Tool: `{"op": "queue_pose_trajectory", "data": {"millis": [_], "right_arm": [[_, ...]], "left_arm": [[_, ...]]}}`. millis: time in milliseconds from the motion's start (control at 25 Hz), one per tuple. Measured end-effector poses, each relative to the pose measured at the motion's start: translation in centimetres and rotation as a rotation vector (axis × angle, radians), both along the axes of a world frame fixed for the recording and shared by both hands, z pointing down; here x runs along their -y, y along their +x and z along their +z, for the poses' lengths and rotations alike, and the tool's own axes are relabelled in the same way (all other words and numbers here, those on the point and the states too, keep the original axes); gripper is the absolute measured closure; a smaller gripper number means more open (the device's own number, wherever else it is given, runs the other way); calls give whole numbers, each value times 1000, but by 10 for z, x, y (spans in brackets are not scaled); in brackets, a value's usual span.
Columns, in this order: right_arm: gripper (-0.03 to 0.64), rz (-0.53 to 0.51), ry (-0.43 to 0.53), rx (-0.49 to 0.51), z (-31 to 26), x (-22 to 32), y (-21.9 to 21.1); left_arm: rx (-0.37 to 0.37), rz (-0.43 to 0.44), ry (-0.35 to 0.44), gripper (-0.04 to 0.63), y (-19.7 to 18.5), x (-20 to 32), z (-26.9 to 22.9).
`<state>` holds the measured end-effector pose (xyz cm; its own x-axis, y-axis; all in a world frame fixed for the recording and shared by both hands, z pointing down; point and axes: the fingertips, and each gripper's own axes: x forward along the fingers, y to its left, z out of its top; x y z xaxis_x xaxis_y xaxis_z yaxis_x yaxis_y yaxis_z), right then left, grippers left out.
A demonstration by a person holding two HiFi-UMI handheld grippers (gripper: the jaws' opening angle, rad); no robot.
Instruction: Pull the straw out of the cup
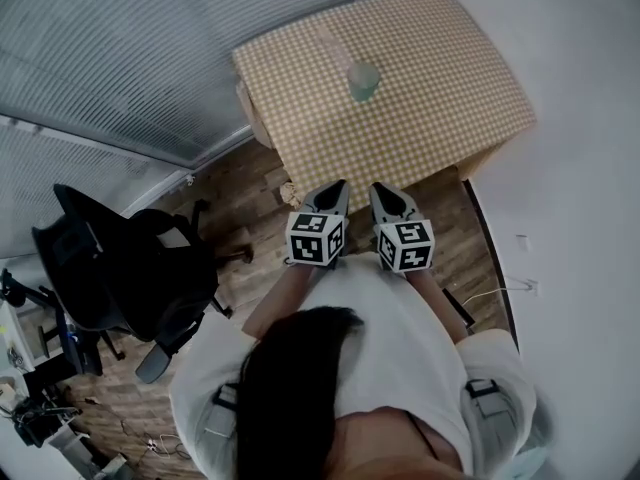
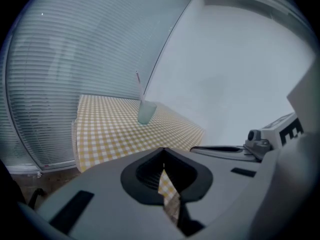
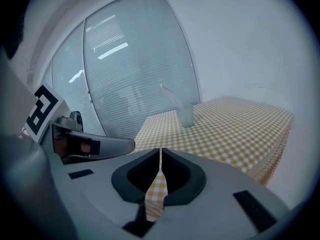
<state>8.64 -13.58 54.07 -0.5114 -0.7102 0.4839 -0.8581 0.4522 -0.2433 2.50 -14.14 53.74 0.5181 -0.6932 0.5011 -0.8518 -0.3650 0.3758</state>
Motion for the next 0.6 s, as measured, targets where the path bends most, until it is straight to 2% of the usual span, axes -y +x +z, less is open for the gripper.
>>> {"op": "queue_pose_trajectory", "data": {"millis": [600], "right_arm": [[578,100,9,-26,-7,52,-12]], "left_arm": [[-15,54,39,586,-23,53,-7]]}}
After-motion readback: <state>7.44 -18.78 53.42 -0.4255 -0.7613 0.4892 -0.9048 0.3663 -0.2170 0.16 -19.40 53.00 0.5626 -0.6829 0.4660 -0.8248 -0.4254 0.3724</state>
